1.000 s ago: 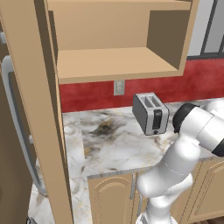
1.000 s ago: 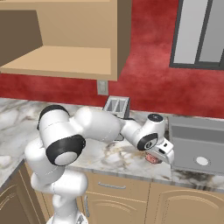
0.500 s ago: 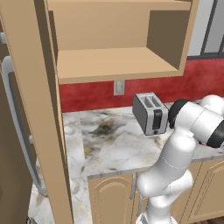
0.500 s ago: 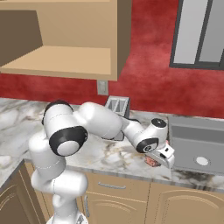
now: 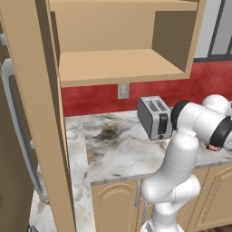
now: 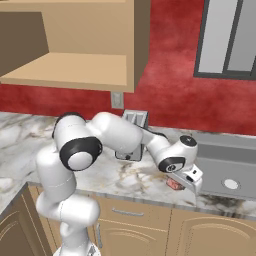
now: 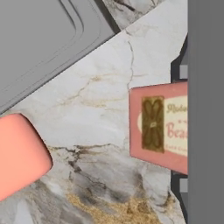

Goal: Locate and retrieve the bar soap and bar soap from the cabinet. Place them next to the sink.

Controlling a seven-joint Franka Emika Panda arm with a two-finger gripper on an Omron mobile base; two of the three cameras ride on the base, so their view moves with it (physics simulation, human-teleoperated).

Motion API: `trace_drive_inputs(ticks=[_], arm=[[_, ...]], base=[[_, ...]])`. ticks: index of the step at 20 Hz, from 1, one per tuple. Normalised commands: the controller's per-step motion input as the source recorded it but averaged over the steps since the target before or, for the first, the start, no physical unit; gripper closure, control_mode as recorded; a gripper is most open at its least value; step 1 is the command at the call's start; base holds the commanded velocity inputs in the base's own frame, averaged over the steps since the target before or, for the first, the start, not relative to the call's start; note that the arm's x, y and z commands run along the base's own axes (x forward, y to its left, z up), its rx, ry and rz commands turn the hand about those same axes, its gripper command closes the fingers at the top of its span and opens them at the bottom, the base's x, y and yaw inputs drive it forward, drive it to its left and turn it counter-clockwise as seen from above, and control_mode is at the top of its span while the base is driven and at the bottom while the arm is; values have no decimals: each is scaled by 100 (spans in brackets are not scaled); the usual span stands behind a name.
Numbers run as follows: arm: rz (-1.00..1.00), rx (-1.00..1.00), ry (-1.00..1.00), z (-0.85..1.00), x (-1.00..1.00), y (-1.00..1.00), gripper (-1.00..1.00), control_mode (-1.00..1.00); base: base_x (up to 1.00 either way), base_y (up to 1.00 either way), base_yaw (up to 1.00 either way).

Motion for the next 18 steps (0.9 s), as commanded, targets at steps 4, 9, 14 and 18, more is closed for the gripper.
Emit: trace_drive_inputs(ticks=[4, 9, 14, 18], arm=[[0, 5, 0, -19, 0, 4, -100, -100], [0, 2, 0, -19, 0, 6, -100, -100], [0, 0, 1, -3, 0, 4, -100, -100], [-1, 0, 0, -2, 0, 5, -100, -100]], base=[[0, 0, 0], [0, 0, 0], [0, 0, 0], [0, 0, 0]])
